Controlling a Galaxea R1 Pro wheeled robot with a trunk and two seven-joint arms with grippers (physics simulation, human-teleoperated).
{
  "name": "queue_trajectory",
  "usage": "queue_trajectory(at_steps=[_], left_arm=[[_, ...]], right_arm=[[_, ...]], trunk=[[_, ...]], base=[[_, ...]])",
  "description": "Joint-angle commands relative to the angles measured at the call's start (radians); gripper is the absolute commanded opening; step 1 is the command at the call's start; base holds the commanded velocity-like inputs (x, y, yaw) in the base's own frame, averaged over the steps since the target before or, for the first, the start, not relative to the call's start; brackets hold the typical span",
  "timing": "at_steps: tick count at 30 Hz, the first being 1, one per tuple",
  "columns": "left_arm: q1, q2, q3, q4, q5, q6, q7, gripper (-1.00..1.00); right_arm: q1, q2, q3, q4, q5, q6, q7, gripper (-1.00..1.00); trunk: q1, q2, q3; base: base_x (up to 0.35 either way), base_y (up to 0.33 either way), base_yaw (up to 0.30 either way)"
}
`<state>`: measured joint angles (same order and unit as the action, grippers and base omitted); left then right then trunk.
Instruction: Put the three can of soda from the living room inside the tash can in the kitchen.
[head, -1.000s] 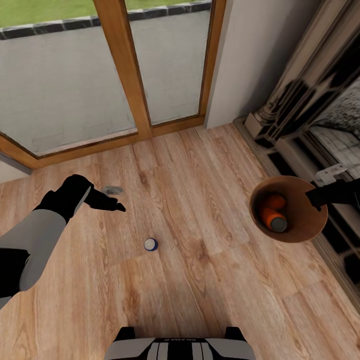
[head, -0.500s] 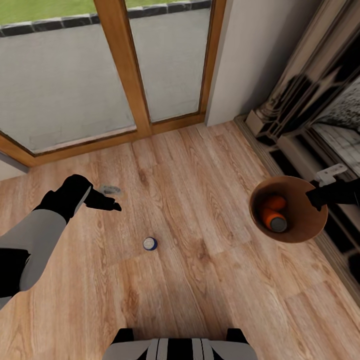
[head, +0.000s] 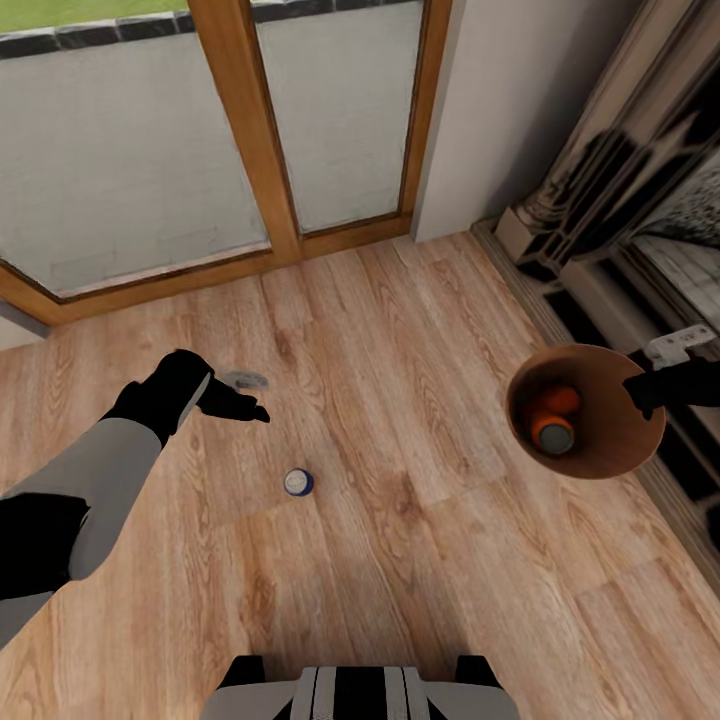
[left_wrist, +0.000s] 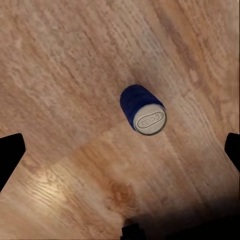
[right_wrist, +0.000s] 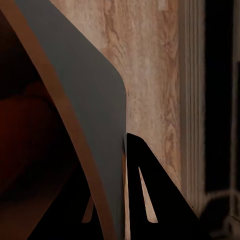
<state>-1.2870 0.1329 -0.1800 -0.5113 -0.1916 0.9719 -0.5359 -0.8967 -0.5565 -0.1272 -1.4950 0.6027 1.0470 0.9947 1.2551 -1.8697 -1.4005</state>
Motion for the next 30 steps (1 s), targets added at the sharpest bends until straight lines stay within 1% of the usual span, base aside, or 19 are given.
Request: queue_trajectory(at_steps=[1, 3, 6, 22, 30], left_arm=[[0.0, -0.007, 0.0, 0.0, -0.003, -0.001, 0.0, 1.0], [0.0, -0.024, 0.001, -0.001, -0.004, -0.001, 0.001, 1.0], [0.0, -0.032, 0.002, 0.0, -0.007, -0.001, 0.002, 1.0], [0.0, -0.033, -0.002, -0.008, -0.013, -0.004, 0.0, 1.0], [0.0, -0.034, -0.005, -0.009, -0.014, -0.004, 0.002, 1.0]], right_arm=[[-0.001, 0.0, -0.001, 0.0, 0.002, 0.0, 0.004, -1.0], [-0.001, 0.001, -0.002, 0.0, 0.005, 0.0, 0.004, -1.0], [-0.001, 0.001, -0.002, -0.001, 0.006, 0.0, 0.004, -1.0], [0.003, 0.002, 0.002, -0.001, 0.01, 0.0, 0.004, -1.0], [0.023, 0.002, 0.001, -0.001, 0.011, 0.0, 0.004, -1.0]], trunk=[[0.004, -0.007, -0.005], [0.011, -0.021, -0.014], [0.023, -0.042, -0.028], [0.084, -0.154, -0.104], [0.115, -0.21, -0.142]], base=[[0.0, 0.0, 0.0], [0.0, 0.0, 0.0], [0.0, 0.0, 0.0], [0.0, 0.0, 0.0], [0.0, 0.0, 0.0]])
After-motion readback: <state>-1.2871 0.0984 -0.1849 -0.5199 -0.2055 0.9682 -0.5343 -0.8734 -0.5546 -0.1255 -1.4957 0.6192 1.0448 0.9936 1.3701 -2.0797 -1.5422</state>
